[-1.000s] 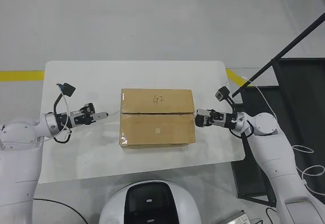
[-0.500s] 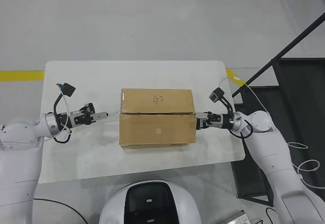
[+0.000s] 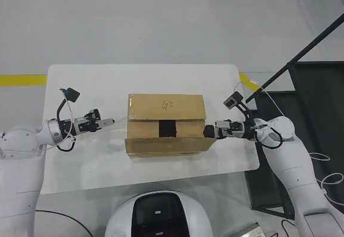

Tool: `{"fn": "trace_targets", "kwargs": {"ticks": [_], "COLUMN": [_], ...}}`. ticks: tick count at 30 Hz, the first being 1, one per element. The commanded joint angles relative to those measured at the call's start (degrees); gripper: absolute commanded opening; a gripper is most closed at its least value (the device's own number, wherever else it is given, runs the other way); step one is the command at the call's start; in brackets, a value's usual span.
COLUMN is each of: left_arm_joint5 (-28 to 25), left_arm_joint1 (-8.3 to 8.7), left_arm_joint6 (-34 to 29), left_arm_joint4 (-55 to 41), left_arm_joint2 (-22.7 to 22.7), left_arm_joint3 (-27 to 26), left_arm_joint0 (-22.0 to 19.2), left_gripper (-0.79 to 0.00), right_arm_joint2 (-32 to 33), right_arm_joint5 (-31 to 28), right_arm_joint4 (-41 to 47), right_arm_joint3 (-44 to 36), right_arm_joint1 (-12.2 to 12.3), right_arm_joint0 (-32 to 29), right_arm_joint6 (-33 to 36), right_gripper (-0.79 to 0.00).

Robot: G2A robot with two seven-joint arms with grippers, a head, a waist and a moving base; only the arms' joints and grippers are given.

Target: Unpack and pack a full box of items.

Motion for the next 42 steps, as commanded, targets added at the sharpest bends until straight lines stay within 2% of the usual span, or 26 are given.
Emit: {"fn": "trace_targets", "kwargs": {"ticks": [1, 7, 16, 26, 33, 42], "left_arm_joint5": [0.00, 0.00, 0.00, 0.00, 0.00, 0.00], "left_arm_joint1": [0.00, 0.00, 0.00, 0.00, 0.00, 0.00], "left_arm_joint6": [0.00, 0.00, 0.00, 0.00, 0.00, 0.00], "left_arm_joint4": [0.00, 0.00, 0.00, 0.00, 0.00, 0.00], "left_arm_joint2": [0.00, 0.00, 0.00, 0.00, 0.00, 0.00], "left_arm_joint3": [0.00, 0.00, 0.00, 0.00, 0.00, 0.00], "left_arm_joint0": [0.00, 0.00, 0.00, 0.00, 0.00, 0.00], "left_gripper": [0.000, 0.000, 0.000, 0.000, 0.000, 0.000], "right_arm_joint2": [0.23, -0.75, -3.60, -8.53, -10.84, -12.35], "right_arm_joint5": [0.54, 0.54, -0.93, -4.92, -4.91, -5.79], "right_arm_joint4": [0.52, -1.95, -7.84, -15.23, -22.93, -24.75], "right_arm_joint3": [-3.26, -11.16, -15.82, -13.76, -11.94, -9.68], "right_arm_joint1": [0.35, 1.48, 2.77, 3.00, 2.57, 2.25], "right_arm_joint0": [-1.76, -6.64, -10.87, -11.95, -11.97, -11.44], "right_arm_joint6": [0.54, 0.54, -0.93, -5.47, -16.04, -21.55], "right_gripper": [0.000, 0.000, 0.000, 0.000, 0.000, 0.000]}}
